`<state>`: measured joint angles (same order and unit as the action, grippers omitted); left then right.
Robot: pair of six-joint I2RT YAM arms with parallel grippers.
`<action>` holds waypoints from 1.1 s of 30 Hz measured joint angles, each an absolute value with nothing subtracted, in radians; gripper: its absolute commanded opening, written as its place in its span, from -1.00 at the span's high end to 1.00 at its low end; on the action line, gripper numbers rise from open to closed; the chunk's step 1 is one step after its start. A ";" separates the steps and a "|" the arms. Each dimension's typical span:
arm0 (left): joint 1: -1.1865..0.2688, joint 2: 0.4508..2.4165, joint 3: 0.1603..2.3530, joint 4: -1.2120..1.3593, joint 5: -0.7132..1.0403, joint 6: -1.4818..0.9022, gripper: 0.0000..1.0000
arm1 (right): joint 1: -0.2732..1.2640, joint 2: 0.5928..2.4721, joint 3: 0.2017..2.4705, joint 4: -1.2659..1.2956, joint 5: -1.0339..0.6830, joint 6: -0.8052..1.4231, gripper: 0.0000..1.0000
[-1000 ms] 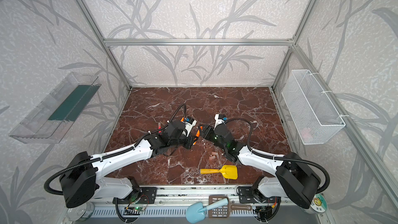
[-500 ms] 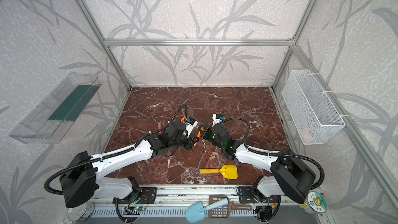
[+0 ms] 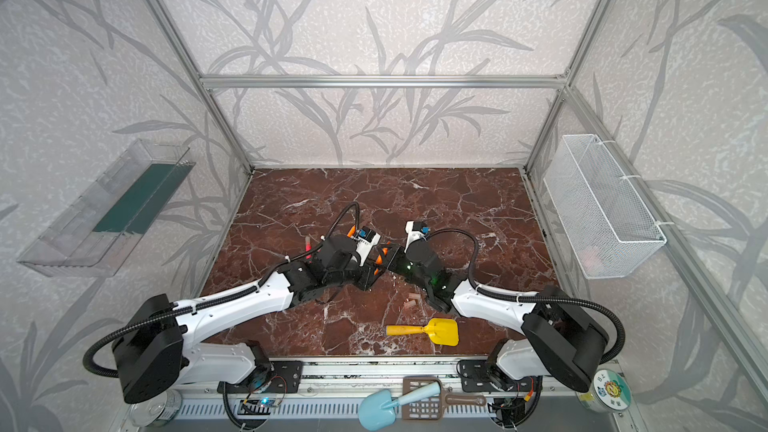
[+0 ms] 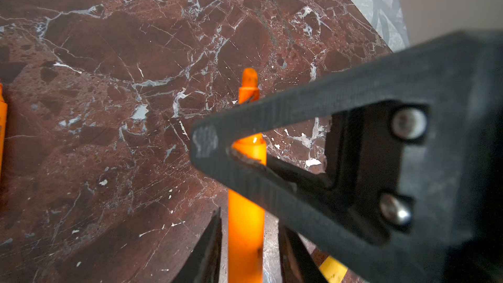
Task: Insert the pens into the pen caps
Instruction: 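Raise the orange marker upright with left while the right gripper moves over its tip, then hold the orange marker upright with left while the right gripper draws back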
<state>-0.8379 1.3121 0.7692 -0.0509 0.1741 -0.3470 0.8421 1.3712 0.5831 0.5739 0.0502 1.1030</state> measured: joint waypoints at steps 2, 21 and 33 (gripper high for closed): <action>-0.838 1.308 0.768 -0.047 0.174 -0.347 0.26 | 0.846 1.371 0.570 0.599 0.050 1.117 0.91; -0.834 1.291 0.754 -0.033 0.144 -0.351 0.62 | 0.871 1.428 0.524 0.769 0.052 1.220 0.96; -0.838 1.299 0.754 -0.028 0.164 -0.350 0.40 | 0.878 1.429 0.512 0.817 0.051 1.245 0.97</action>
